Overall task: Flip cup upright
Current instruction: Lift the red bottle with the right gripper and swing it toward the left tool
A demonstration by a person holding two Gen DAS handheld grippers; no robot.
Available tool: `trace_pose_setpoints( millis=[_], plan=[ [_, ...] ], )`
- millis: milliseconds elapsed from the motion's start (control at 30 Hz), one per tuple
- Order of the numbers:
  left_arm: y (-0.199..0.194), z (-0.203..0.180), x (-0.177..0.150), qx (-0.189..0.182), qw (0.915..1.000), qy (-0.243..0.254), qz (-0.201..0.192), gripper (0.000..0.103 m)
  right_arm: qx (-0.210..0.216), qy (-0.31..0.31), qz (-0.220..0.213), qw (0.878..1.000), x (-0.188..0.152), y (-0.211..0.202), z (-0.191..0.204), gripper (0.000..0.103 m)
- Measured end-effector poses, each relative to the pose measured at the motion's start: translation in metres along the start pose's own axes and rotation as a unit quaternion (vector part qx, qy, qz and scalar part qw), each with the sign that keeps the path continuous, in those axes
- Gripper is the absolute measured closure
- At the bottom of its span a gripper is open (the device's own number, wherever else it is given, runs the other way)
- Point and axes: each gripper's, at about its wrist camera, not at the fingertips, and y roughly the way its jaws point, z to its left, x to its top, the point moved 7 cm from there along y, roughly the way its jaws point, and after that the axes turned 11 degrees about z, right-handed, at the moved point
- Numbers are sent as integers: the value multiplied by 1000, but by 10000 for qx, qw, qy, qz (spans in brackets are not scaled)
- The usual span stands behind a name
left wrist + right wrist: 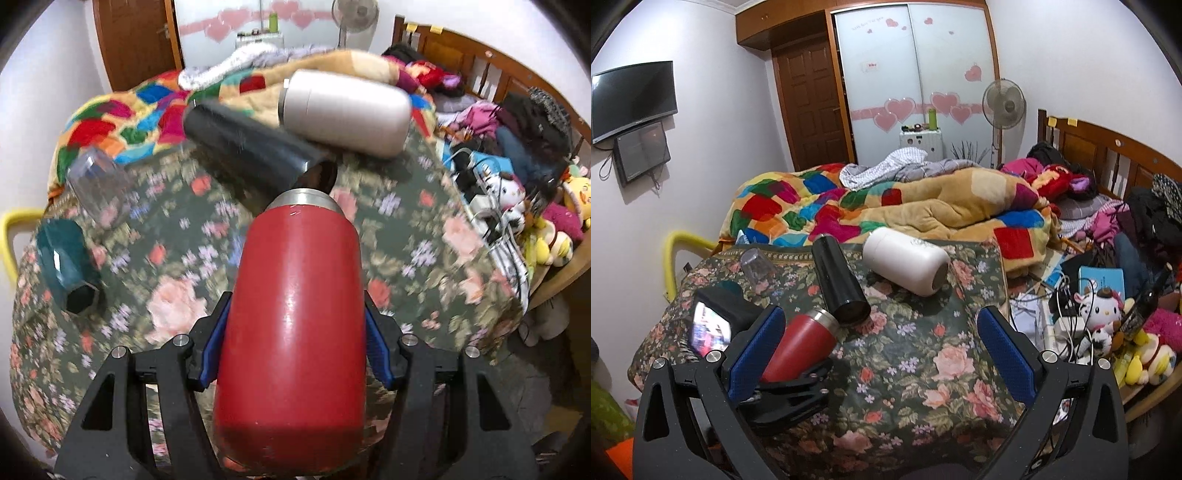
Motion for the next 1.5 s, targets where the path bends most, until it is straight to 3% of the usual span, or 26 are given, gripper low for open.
trace_pose_setpoints(
  millis=[233,467,767,967,1200,1500],
  plan=[
    [19,0,-4,-45,9997,-102,197,40,-54,18,176,9998,-9,7,-7,0],
    [14,-2,-5,-120,9996,-46,235,40,-69,64,365,9993,-13,16,-8,0],
    [-66,26,-9,-282,9974,-406,-527,37,-77,-16,413,9991,-11,19,4,0],
    [-115,73,-18,351,9913,-670,-1081,34,120,46,581,9982,-8,34,18,0],
    [-122,116,-40,649,9865,-947,-1166,31,262,109,1229,9920,-17,85,36,0],
    [-97,134,-64,555,9877,-1164,-888,31,660,326,2356,9691,-47,144,59,4]
  ],
)
